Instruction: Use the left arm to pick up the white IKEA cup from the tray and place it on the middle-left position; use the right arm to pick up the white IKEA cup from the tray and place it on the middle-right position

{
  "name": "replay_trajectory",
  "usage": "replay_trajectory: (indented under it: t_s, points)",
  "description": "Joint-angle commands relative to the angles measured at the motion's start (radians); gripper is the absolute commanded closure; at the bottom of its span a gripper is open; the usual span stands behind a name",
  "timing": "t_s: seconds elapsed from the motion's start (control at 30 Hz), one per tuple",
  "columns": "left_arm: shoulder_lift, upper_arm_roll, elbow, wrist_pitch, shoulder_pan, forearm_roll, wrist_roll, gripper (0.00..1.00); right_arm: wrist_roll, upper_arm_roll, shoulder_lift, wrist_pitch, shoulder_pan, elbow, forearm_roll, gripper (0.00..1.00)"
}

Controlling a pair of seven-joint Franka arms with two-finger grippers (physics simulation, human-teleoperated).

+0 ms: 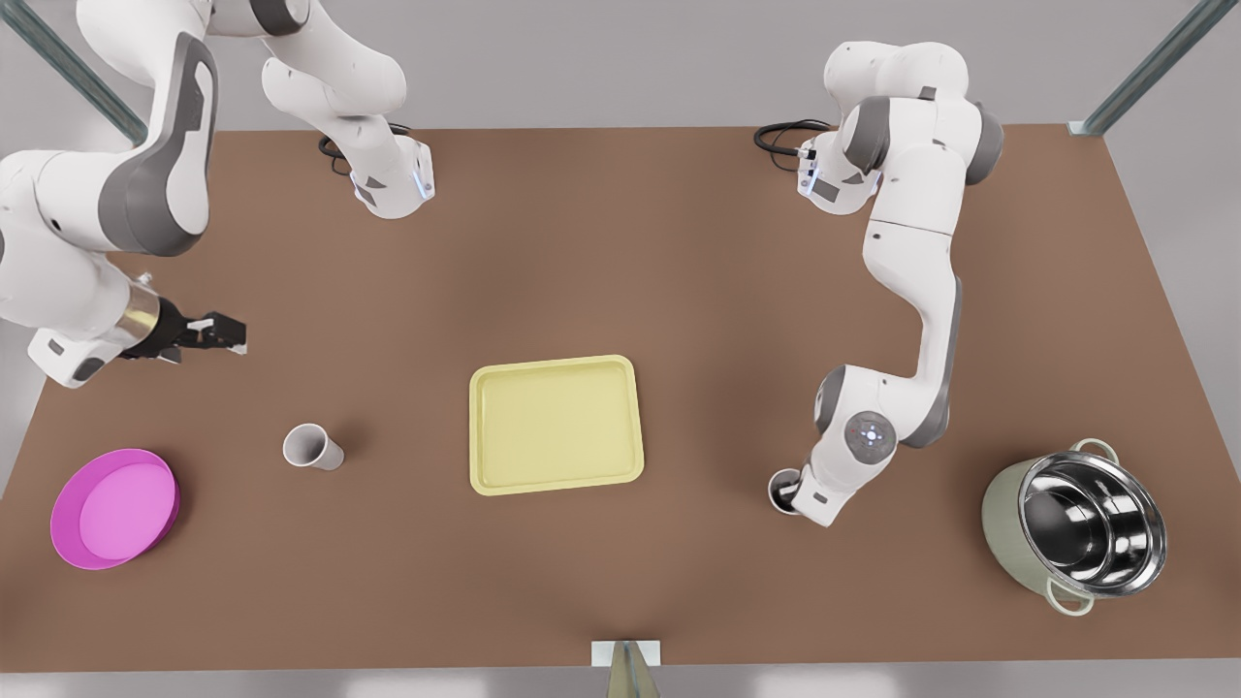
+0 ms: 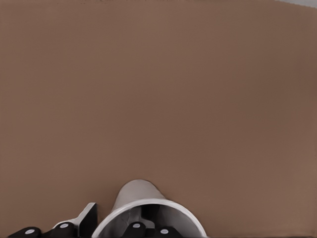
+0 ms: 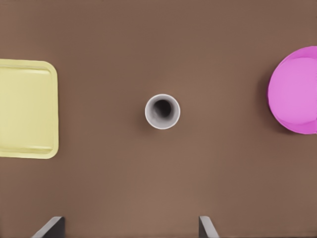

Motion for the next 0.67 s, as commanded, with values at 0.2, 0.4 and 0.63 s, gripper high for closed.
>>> replay_trajectory:
  t_s: [0.2, 0.4, 0.63]
  points:
    - [-0.080, 0.002, 0.005, -0.145, 0.005, 0.038, 0.343, 0.00, 0.230, 0.005, 0.003, -0.002, -0.002, 0.002, 0.005, 0.00]
    - [-0.666, 0.016, -0.166, -0.667, 0.140, -0.074, 0.487, 0.00, 0.229, 0.005, 0.018, 0.001, -0.002, 0.033, 0.007, 0.00]
    - [-0.746, 0.034, -0.222, -0.643, 0.155, -0.058, 0.433, 0.00, 0.229, -0.004, 0.021, 0.060, -0.004, 0.059, 0.033, 0.00]
